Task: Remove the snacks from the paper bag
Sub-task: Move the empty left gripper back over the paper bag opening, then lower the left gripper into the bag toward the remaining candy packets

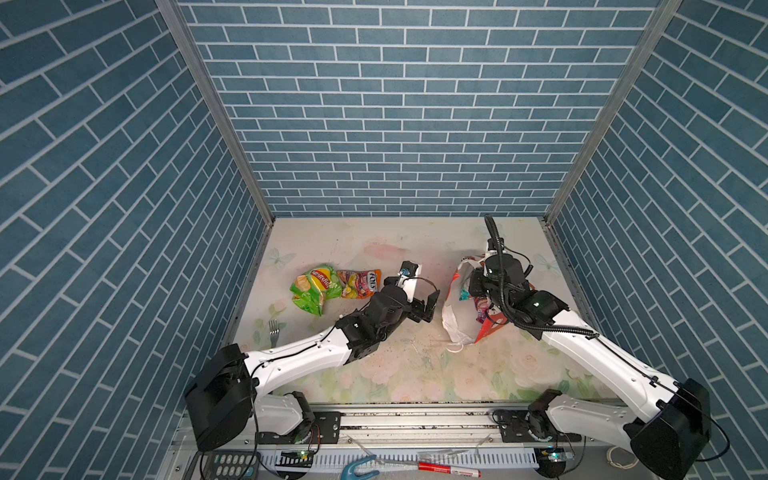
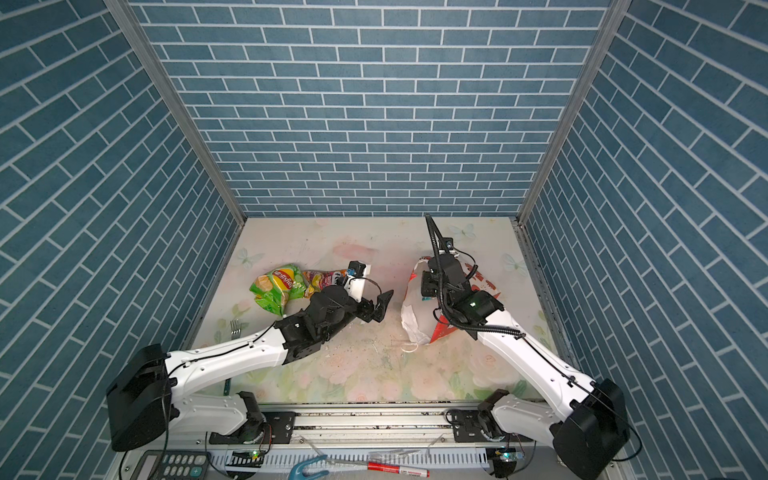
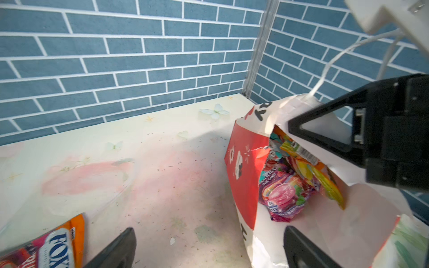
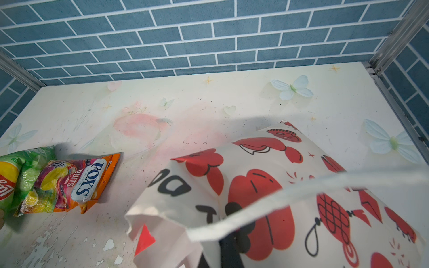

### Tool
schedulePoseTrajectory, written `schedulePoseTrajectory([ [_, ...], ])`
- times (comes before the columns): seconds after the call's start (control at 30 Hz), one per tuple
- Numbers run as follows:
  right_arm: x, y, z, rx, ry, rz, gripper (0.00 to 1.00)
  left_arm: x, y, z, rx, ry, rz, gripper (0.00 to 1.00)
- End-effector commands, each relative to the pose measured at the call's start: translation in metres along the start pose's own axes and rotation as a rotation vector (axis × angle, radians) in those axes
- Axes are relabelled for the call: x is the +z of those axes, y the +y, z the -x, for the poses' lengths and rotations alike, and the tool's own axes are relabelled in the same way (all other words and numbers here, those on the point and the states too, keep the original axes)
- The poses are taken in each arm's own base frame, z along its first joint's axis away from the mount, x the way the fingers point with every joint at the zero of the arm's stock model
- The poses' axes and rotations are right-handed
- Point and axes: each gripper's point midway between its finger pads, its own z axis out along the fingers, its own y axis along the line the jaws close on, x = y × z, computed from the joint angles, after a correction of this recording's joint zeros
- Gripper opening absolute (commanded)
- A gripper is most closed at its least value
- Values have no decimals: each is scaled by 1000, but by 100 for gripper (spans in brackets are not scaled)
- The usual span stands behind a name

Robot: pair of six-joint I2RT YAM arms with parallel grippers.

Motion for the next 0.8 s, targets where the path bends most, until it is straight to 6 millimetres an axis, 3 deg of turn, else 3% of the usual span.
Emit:
schedulePoseTrajectory([
  [0.0, -5, -2, 10, 76, -40, -8, 0, 1, -16, -6, -26, -11, -101, 99],
  [0.4, -1, 1, 6, 91, -27, 6, 0, -5, -32, 4, -53, -77, -205, 95],
  [0.53, -1, 3, 7, 93, -28, 15, 0, -2, -35, -4, -45, -53, -223, 92],
  [0.73, -2, 7, 10, 96, -29, 31, 0, -3, -57, 3, -49, -86, -340, 83],
  [0.77, -2, 7, 10, 96, -29, 34, 0, -4, -58, -5, -50, -78, -357, 81],
])
